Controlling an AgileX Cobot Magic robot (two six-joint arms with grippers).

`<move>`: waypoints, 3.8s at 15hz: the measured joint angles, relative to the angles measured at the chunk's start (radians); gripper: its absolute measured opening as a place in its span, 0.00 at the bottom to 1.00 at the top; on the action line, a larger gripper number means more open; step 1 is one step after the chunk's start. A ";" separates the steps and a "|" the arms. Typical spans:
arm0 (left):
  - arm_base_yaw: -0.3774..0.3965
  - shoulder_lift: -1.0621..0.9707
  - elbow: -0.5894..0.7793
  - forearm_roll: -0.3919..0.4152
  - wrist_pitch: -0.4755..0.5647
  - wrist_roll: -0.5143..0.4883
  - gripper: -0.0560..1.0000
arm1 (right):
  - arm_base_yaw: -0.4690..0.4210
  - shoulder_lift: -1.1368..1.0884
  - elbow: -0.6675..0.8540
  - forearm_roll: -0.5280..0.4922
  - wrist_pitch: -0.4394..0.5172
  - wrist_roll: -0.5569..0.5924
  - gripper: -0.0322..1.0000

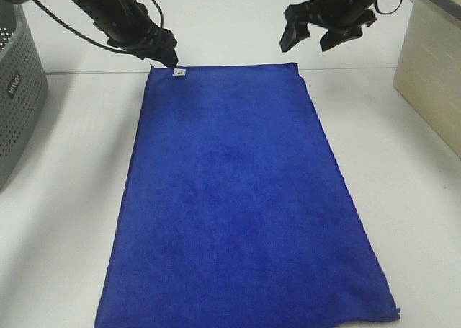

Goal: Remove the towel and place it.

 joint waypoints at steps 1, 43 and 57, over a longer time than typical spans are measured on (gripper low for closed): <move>0.000 -0.037 0.000 0.052 0.063 -0.102 0.73 | 0.000 -0.048 0.000 -0.016 0.064 0.004 0.84; 0.259 -2.460 1.707 0.271 0.139 -0.287 0.74 | -0.196 -2.314 1.499 -0.320 0.278 0.178 0.79; 0.259 -2.478 1.788 0.189 0.129 -0.245 0.74 | -0.196 -2.314 1.668 -0.319 0.171 0.175 0.79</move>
